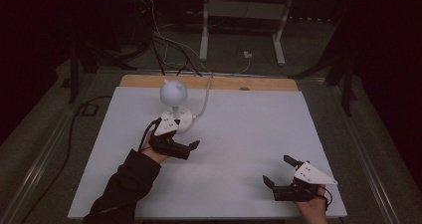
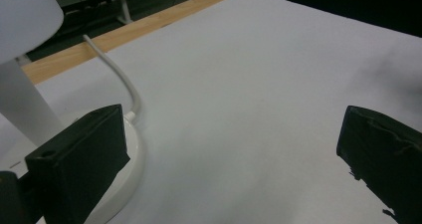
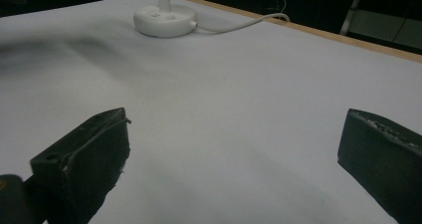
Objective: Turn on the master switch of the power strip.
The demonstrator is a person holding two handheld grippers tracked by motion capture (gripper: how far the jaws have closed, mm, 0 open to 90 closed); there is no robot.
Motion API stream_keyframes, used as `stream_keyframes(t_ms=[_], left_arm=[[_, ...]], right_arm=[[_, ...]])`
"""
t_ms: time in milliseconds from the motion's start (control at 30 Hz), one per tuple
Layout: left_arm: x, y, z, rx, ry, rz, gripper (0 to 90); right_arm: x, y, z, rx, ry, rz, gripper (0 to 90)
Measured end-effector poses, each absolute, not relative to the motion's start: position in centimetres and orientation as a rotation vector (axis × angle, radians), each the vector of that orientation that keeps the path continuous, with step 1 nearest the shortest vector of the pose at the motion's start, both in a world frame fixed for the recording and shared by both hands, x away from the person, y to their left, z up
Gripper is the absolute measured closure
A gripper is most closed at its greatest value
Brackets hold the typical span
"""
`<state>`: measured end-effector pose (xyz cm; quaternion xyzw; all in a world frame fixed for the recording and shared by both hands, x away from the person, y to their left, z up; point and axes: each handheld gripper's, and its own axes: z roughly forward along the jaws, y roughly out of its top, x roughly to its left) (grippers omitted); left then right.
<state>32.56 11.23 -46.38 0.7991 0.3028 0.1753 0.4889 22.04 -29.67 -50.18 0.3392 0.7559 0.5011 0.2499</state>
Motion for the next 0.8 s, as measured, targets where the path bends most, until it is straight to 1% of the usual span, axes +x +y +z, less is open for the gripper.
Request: stream_keyframes(t_ms=[200,333,433,467,800], left_arm=[[33.2,10.8,-47.0,1.944,0.772,0.461,0.0],[33.7,10.4,-47.4,1.935,0.821,0.522,0.1],[33.9,10.3,-47.5,1.924,0.839,0.527,0.1],[34.1,10.0,-47.7,1.93,0.858,0.549,0.1],[34.9,9.4,-48.7,1.933,0.886,0.562,0.1]], right_arm=[[22.0,-29.7,-50.1,0.921,2.055,1.368,0.0],[22.0,-29.7,-50.1,0.922,2.054,1.371,0.0],[22.0,-29.7,-50.1,0.92,2.055,1.371,0.0],[22.0,-29.7,-50.1,0.918,2.054,1.375,0.0],[22.0,-29.8,-50.0,0.921,2.048,1.38,0.0]])
